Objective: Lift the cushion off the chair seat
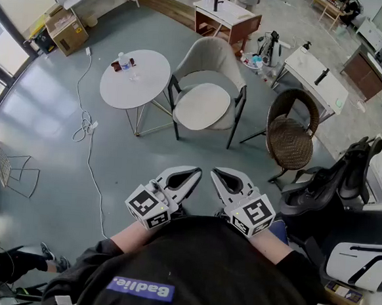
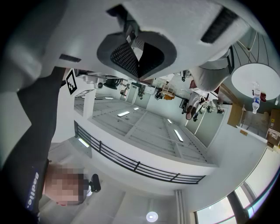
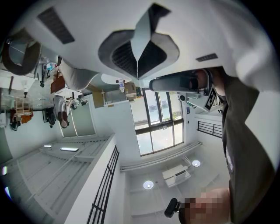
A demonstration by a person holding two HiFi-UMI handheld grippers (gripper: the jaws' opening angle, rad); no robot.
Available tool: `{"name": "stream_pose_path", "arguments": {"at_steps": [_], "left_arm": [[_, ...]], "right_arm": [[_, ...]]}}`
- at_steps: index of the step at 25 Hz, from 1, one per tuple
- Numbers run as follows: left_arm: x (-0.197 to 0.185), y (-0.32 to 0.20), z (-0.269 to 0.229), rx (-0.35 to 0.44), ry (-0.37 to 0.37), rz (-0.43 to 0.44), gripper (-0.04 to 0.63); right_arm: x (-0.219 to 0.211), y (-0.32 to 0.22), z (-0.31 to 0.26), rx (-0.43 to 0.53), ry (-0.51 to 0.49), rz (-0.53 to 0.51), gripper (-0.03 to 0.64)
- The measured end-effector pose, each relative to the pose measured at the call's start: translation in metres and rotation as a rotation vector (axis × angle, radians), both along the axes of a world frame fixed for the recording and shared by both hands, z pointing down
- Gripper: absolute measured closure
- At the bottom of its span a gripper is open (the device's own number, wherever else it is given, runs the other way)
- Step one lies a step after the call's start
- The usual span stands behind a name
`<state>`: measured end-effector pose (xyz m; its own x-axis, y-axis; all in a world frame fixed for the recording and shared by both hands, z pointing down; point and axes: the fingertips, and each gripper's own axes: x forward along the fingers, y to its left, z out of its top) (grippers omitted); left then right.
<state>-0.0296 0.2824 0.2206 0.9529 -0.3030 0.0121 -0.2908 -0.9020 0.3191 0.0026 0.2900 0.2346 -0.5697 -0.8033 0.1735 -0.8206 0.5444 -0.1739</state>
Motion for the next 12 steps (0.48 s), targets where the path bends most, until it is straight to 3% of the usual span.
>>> {"name": "stream_pose_path", "arguments": {"at_steps": [12], "left_arm": [[-0.0013, -0.0060, 0.0033, -0.006, -0.005, -0.007, 0.580]], "right_arm": [[-0.0009, -0.0072, 0.0033, -0.012, -0.001, -0.012, 0.588]]}}
